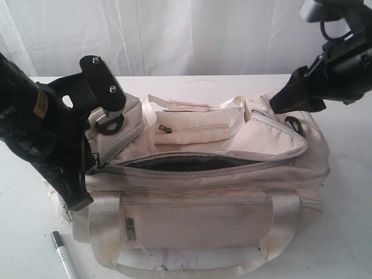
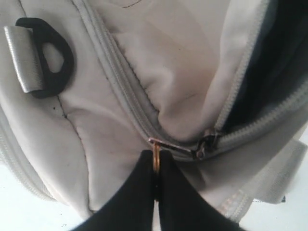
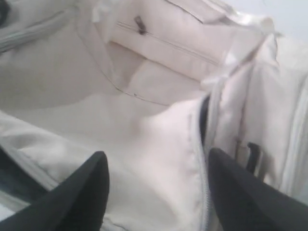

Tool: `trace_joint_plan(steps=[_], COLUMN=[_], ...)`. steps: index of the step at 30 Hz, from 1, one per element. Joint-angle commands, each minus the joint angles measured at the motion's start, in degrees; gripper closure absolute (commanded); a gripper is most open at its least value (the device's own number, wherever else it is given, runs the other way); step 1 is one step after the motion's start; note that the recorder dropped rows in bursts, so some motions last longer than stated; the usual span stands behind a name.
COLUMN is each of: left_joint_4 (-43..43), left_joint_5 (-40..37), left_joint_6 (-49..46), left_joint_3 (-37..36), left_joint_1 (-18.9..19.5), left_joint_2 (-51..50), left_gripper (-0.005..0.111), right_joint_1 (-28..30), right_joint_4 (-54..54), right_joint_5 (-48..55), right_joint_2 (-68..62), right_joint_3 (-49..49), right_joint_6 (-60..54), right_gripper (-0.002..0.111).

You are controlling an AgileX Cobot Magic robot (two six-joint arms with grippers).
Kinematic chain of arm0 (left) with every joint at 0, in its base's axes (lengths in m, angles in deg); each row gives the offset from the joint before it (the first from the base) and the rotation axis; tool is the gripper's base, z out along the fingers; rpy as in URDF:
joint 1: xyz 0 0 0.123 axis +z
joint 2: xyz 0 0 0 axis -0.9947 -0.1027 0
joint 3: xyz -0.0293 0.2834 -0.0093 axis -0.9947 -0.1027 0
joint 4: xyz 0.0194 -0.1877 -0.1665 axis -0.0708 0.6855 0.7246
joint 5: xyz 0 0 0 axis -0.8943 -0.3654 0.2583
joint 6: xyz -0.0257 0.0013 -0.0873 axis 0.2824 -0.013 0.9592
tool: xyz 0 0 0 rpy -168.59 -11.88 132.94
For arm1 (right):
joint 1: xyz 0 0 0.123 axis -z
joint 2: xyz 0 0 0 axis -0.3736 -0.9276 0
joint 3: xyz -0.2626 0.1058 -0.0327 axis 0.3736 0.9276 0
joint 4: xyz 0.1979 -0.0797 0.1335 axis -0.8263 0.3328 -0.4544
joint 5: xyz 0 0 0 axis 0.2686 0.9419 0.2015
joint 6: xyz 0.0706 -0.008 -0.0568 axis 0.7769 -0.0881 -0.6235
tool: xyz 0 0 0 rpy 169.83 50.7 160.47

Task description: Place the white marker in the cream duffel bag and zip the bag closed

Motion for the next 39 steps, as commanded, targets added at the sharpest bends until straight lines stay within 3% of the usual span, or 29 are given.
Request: trace_joint_plan(steps=[1,12,21,35,39], left_joint_4=[0.5,0.6,0.8,0.9,0.9], left_joint_5=[-0.2,0.1,1.1,1.2,1.2], left_joint_6=[-0.2,-0.2,-0.2,-0.2,0.0], left_joint_3=[-0.5,-0.5,-0.5,-0.5,-0.5], left_joint_1=[0.1,0.1,0.1,0.1,0.1], left_joint_2=[0.1,0.1,0.1,0.1,0.1], left_gripper=[0.107,0.107,0.107,0.107,0.107], right_joint_1=[-3.2,-13.8,-20.4,-25.6,-25.6], right_joint_4=[-6.1,-6.1,-6.0,-6.0,-6.0], right_joint_5=[3.9,1.5,-1.8,-4.2,-5.7], right_joint_2=[1.0,1.0,-3.1,-8.5,-10.1], right_joint_3=[-0.6,-0.6,-0.6,-0.6,-0.6], right_joint_6=[-13.4,-27.5,-30.1,-33.8,-33.7], right_gripper=[0.051,0.051,0.051,0.051,0.046])
